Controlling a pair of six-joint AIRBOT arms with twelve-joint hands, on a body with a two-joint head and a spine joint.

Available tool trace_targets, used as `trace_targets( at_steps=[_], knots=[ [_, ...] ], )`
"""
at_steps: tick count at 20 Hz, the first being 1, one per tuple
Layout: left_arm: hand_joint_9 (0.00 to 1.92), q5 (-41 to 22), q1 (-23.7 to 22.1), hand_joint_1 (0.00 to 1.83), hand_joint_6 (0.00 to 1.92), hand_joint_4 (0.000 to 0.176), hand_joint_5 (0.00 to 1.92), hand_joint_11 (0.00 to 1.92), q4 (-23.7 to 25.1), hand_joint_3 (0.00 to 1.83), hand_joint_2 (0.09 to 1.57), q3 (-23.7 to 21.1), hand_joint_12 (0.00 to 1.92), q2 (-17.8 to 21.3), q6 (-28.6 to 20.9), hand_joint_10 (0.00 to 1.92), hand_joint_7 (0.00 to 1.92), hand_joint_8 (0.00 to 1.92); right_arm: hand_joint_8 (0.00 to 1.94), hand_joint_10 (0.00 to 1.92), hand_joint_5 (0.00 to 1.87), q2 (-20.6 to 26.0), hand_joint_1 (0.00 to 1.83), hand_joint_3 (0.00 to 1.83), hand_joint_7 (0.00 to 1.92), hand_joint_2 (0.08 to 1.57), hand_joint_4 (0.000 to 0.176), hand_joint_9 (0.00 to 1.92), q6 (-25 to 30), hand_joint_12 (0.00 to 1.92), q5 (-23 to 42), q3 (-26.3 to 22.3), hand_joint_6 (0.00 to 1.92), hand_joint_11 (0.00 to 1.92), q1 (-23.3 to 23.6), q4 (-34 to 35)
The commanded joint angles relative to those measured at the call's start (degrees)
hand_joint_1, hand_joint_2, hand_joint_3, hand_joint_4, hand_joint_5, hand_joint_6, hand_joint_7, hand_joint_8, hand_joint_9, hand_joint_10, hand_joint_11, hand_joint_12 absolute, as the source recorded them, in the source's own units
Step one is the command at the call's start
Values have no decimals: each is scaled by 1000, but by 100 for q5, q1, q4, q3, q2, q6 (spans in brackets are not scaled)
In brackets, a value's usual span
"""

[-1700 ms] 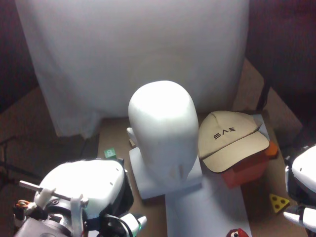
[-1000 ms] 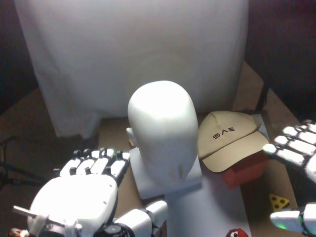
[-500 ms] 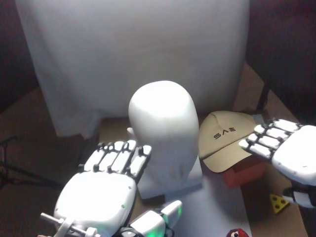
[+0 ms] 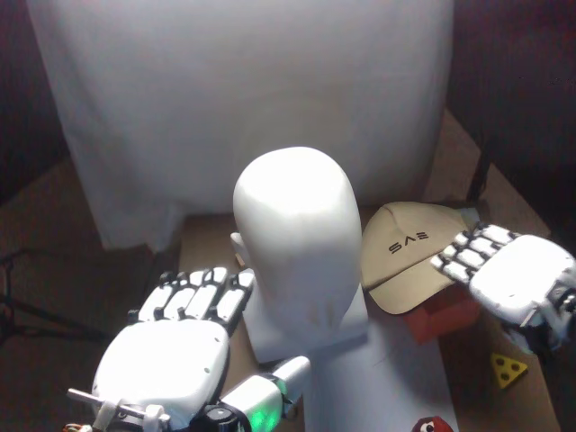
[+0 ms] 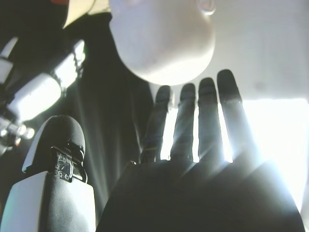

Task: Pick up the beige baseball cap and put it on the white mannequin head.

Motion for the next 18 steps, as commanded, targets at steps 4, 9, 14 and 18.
trace_targets(
  at_steps=[4,9,14,18],
  knots=[
    [87,-690,27,0,4,45,97,0,234,3,1142,246,457,-152,-284,7,68,5,4,4,102,-456,1215,0,128,1143,0,90,262,606,311,757,6,0,160,-124],
    [89,-699,43,0,3,37,99,0,84,2,1142,628,438,-229,-988,4,70,3,1,3,104,-1168,1205,0,131,1141,0,97,451,613,140,1784,2,0,257,-123],
    [84,-486,221,0,0,38,93,0,509,2,1148,1029,405,-184,-1814,0,66,0,2,3,99,-2273,1189,5,138,1159,0,106,1613,593,-512,3718,0,0,414,-755],
    [85,-485,295,0,0,38,78,0,910,2,1148,1130,404,-186,-1844,0,59,0,4,7,106,-2533,1205,5,145,1161,0,119,2296,593,-842,4260,3,0,433,-1500]
  ],
)
